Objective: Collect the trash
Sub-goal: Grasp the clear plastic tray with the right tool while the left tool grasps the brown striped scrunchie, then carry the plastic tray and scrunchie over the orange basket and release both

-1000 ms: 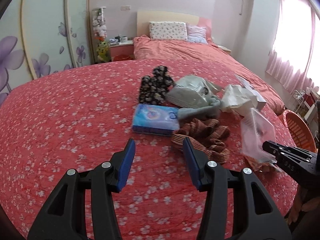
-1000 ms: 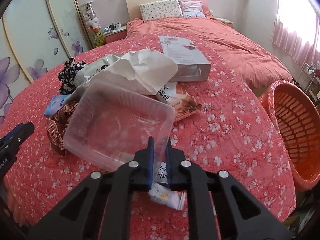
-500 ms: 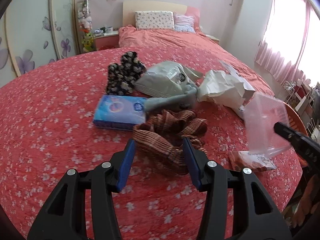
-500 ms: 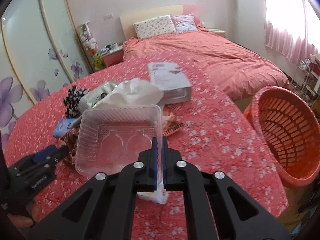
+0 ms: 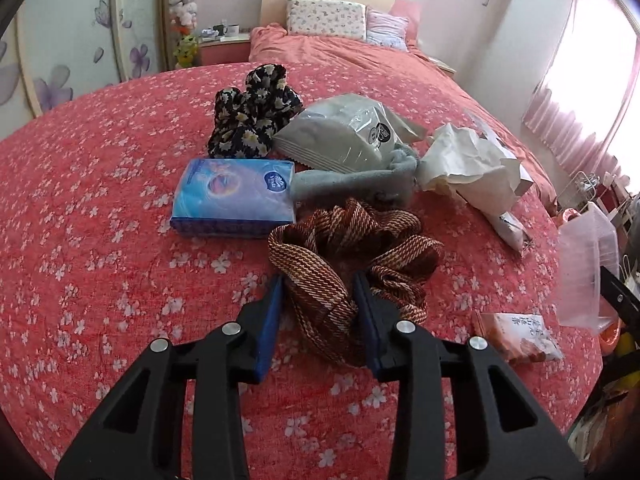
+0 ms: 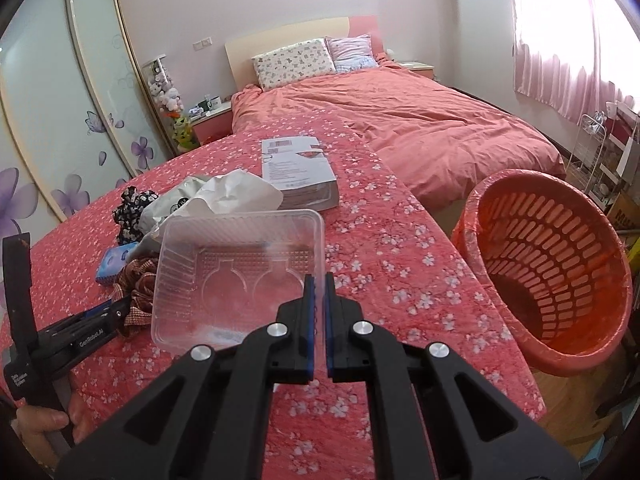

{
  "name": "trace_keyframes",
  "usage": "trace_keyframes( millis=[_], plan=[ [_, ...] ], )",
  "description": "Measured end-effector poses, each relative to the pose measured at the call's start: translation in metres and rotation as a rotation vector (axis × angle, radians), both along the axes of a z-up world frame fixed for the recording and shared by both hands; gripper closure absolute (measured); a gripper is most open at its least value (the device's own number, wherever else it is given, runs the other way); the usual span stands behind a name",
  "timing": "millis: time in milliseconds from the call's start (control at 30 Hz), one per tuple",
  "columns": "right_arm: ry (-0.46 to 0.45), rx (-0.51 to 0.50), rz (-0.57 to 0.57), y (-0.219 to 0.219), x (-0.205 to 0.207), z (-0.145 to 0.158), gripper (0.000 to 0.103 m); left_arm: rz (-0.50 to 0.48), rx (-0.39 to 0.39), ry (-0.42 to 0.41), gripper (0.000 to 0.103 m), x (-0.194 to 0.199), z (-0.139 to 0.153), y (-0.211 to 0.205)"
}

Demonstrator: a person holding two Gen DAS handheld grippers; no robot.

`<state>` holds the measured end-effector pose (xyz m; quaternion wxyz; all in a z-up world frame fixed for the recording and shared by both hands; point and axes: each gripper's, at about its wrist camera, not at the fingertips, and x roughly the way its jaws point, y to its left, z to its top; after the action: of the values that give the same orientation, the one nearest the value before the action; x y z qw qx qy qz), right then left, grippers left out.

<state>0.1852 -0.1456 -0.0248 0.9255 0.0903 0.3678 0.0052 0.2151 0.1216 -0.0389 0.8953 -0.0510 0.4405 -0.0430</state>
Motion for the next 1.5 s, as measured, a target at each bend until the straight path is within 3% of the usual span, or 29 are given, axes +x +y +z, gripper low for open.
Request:
trace_keyframes(
  millis=[100,133,233,733,1100,1500],
  plan=[
    [0.000,0.001,-0.001,-0.001,-0.001,0.000,0.098,-0.005,0.007,-0.005,0.071,0.001,0.000,-0.004],
    [0.001,0.003,-0.001,-0.002,-0.001,0.000,0.098,-0.016,-0.001,-0.009,0.083,0.001,-0.001,-0.004],
    [-0.001,0.003,-0.008,-0.006,-0.005,0.001,0.098,-0.029,-0.012,-0.016,0.091,-0.001,0.001,-0.005],
    [-0.057,-0.004,-0.063,-0.039,-0.027,0.019,0.098,-0.063,-0.028,-0.177,0.092,-0.022,0.062,-0.019],
    [-0.076,-0.018,-0.172,-0.086,-0.042,0.023,0.098,-0.161,-0.037,-0.286,0.092,-0.039,0.104,-0.071],
    [-0.075,-0.045,-0.368,-0.157,-0.059,0.015,0.098,-0.304,-0.063,-0.305,0.092,-0.039,0.102,-0.147]
  ],
)
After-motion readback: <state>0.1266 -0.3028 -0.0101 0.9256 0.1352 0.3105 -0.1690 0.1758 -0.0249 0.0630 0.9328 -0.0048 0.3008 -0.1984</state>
